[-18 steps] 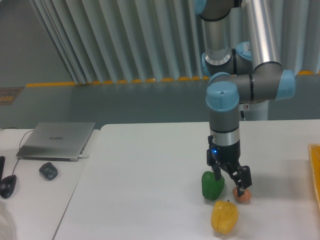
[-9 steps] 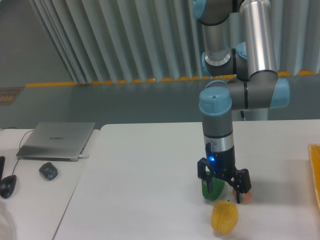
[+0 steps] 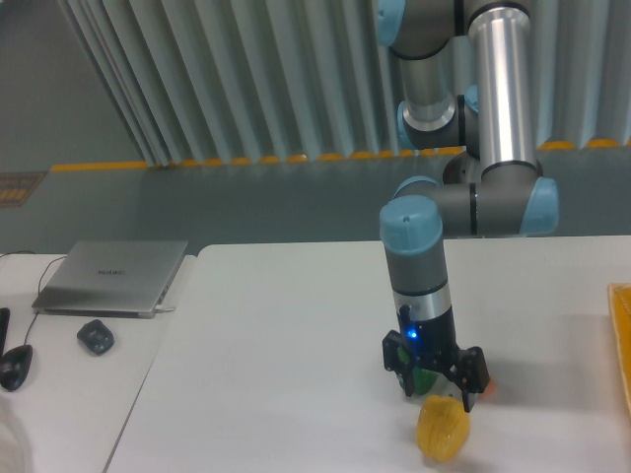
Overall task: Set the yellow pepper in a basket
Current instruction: 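Lower the gripper around the yellow pepper, aligning the fingers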
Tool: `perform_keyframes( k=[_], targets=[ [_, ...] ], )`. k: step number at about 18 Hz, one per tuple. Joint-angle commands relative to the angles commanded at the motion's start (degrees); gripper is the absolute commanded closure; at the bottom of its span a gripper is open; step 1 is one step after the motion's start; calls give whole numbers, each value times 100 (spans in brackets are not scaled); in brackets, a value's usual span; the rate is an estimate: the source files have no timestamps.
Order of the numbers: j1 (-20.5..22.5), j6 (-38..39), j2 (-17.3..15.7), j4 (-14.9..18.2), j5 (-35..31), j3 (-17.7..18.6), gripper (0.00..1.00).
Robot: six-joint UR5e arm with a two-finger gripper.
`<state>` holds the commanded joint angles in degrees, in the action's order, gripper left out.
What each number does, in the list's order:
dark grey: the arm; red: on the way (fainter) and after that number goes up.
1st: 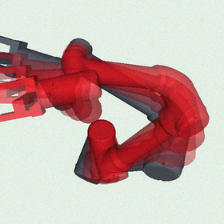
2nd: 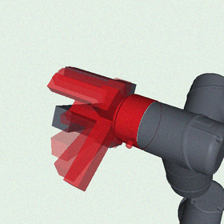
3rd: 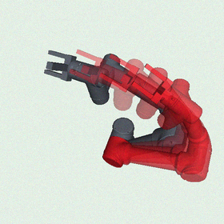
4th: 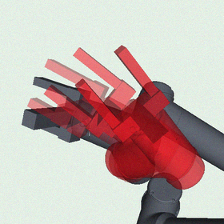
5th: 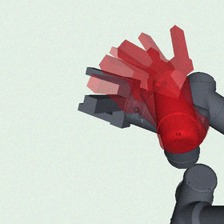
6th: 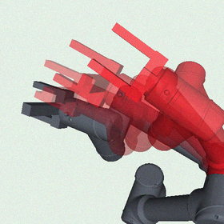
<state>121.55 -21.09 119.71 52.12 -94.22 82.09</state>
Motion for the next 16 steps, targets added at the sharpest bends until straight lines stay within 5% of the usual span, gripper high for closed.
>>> perform_keyframes(
  k=[16],
  targets=[
    [-62,-62,88,18,0,44,0]
  ],
)
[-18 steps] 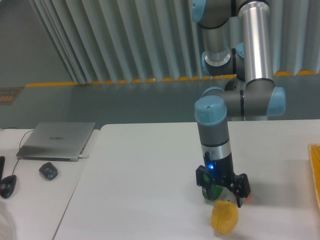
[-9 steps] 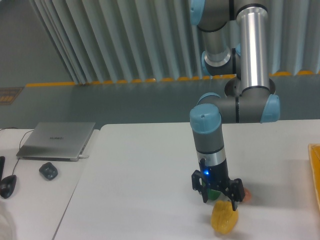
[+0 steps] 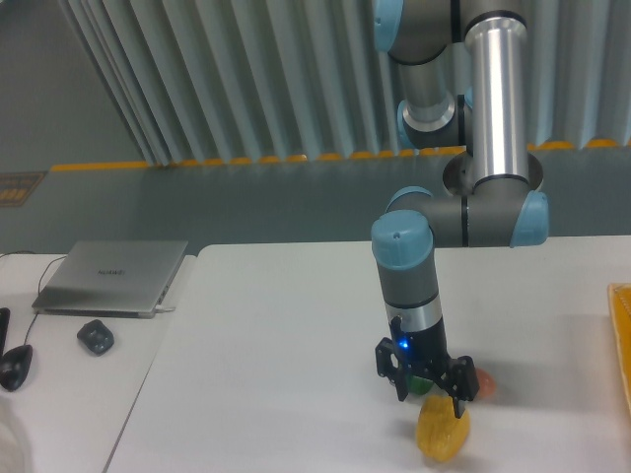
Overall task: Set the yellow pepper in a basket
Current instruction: 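Lower the gripper around the yellow pepper, aligning the fingers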
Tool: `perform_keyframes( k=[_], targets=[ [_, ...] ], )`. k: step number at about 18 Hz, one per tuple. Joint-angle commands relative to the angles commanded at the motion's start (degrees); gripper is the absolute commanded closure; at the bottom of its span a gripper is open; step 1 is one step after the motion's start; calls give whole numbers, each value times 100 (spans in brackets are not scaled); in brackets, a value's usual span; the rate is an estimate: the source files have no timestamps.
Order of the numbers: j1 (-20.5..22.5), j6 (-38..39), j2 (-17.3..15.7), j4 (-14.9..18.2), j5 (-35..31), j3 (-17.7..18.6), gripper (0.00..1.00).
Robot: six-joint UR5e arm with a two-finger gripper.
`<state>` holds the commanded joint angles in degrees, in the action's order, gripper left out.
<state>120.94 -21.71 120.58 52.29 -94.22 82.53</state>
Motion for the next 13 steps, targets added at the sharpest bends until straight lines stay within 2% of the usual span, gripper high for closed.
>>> perform_keyframes(
  k=[13],
  targets=[
    [-26,-26,132,-18,9,-79,0]
  ],
)
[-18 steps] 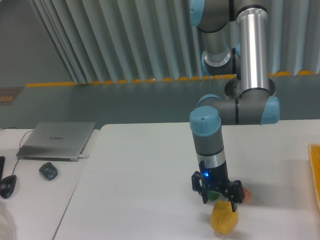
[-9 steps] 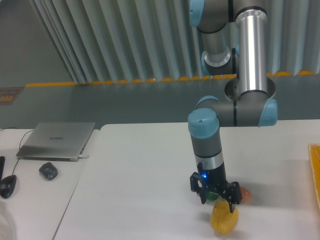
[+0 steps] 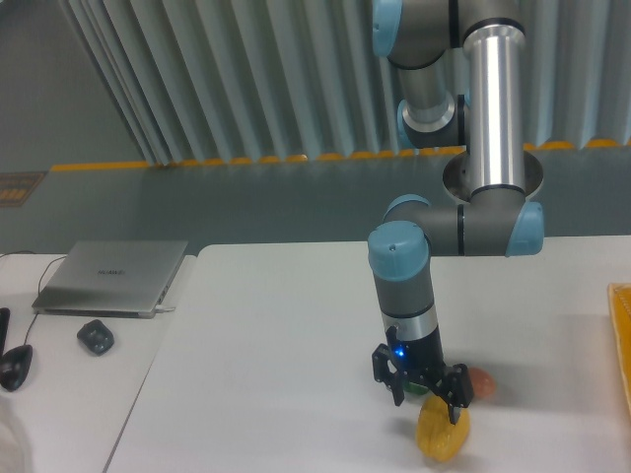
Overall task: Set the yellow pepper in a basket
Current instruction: 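Lower the gripper around the yellow pepper, aligning the fingers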
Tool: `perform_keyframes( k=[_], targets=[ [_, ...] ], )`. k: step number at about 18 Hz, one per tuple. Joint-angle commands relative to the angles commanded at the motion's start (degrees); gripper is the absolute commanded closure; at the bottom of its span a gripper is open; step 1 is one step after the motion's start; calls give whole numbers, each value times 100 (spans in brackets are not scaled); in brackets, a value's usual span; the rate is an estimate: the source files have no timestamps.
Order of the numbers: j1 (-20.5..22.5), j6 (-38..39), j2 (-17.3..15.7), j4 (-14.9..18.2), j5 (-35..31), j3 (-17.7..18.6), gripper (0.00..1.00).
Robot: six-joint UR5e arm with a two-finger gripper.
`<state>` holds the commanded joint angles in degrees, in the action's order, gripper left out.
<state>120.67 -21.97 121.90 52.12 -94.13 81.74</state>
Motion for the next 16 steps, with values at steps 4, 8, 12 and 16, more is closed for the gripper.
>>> perform_keyframes(
  k=[4,8,12,16],
  targets=[
    [79,-70,-26,0,0,-132,0],
    [105,-176,70,0,-18,-97,0],
    [105,-176,79,0,-18,-97,0],
    [105,-176,114,0,-18,-88,0]
  ],
)
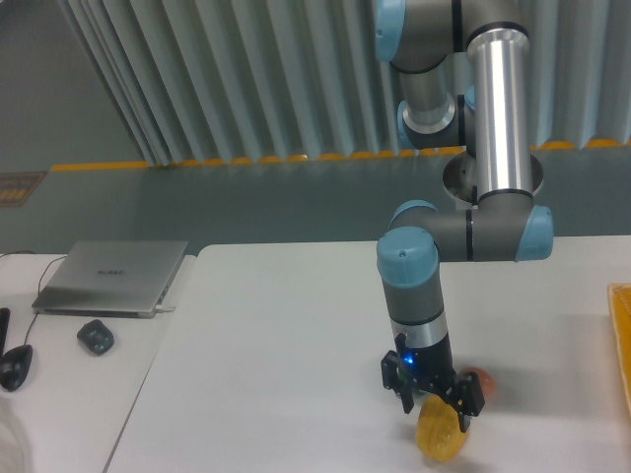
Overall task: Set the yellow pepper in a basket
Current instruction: 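Lower the gripper around the yellow pepper, aligning the fingers, then close the gripper on the yellow pepper and lift it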
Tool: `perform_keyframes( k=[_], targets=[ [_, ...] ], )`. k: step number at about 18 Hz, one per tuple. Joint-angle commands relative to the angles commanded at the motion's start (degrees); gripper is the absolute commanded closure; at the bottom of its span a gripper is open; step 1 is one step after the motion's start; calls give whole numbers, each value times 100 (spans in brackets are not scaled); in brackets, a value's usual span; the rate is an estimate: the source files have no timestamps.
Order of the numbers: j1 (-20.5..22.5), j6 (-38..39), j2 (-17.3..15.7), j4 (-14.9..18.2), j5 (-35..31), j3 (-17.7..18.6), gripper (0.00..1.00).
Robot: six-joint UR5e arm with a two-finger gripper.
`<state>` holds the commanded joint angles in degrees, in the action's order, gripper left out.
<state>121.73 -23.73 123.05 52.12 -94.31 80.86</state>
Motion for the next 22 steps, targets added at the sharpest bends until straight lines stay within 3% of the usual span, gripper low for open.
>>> perform_keyframes(
  k=[14,16,18,22],
  targets=[
    [0,0,79,0,-44,44,0],
    [-9,44,79,0,-228,53,31],
    [0,79,62,9,-220,35,52],
    [9,35,-9,18,-167,35,64]
  ],
)
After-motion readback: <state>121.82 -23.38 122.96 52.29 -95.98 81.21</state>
